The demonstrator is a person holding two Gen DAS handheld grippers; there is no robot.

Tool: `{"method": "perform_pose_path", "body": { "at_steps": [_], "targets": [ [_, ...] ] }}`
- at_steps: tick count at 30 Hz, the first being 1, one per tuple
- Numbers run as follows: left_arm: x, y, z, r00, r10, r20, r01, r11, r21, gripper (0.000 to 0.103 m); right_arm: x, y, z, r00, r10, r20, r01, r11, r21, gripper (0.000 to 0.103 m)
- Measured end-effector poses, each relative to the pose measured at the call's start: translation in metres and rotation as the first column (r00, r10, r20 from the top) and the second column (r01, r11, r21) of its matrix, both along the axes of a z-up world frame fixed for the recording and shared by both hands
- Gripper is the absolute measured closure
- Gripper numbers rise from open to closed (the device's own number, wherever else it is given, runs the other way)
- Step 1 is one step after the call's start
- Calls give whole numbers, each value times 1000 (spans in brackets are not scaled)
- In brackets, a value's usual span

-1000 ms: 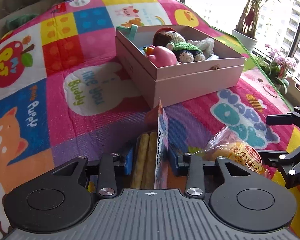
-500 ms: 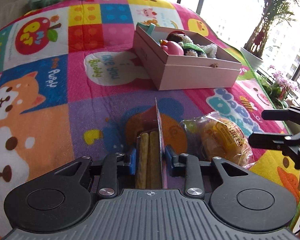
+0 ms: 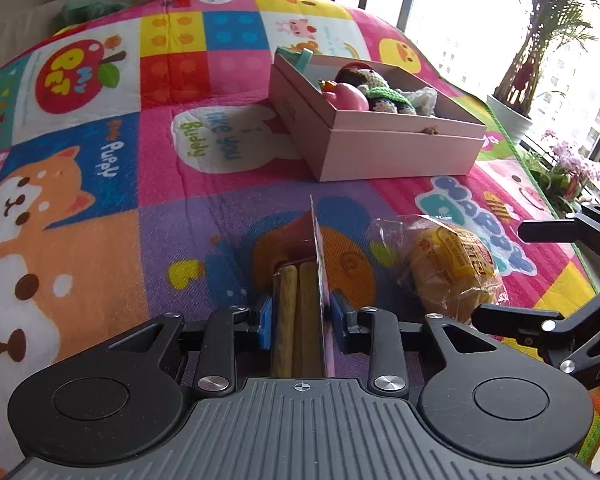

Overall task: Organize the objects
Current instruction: 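Grasp the yellow snack packet with the right gripper while the left gripper carries the block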

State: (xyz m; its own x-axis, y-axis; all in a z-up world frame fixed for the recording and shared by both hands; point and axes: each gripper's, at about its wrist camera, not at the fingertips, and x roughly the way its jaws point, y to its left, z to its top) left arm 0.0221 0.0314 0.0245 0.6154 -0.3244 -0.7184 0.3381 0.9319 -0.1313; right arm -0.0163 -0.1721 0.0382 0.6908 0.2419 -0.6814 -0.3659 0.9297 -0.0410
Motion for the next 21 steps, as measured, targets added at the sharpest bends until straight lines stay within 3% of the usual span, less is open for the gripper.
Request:
{"method": "perform_pose_path", "body": {
  "at_steps": [5, 8, 14, 17, 21],
  "targets": [
    [-1, -1, 0, 1000, 6, 7, -6, 1000, 1, 70, 12, -25, 9, 992, 0, -129, 30, 972, 231, 0],
    [-2, -1, 0, 1000, 6, 10, -6, 1000, 3, 70, 19, -22, 13, 988, -12, -152, 58, 951, 303, 0],
    [-3, 0, -1, 1000, 6, 12, -6, 1000, 3, 70, 34, 2, 4, 984, -62, -170, 105, 960, 259, 1],
    [-3, -1, -1, 1000, 8, 16, -8, 1000, 6, 70, 42, 9, -3, 978, -80, -191, 124, 965, 232, 14],
    [-4, -2, -1, 1000, 9, 20, -9, 1000, 9, 70, 39, 10, -5, 979, -75, -189, 113, 973, 200, 39]
  ]
}}
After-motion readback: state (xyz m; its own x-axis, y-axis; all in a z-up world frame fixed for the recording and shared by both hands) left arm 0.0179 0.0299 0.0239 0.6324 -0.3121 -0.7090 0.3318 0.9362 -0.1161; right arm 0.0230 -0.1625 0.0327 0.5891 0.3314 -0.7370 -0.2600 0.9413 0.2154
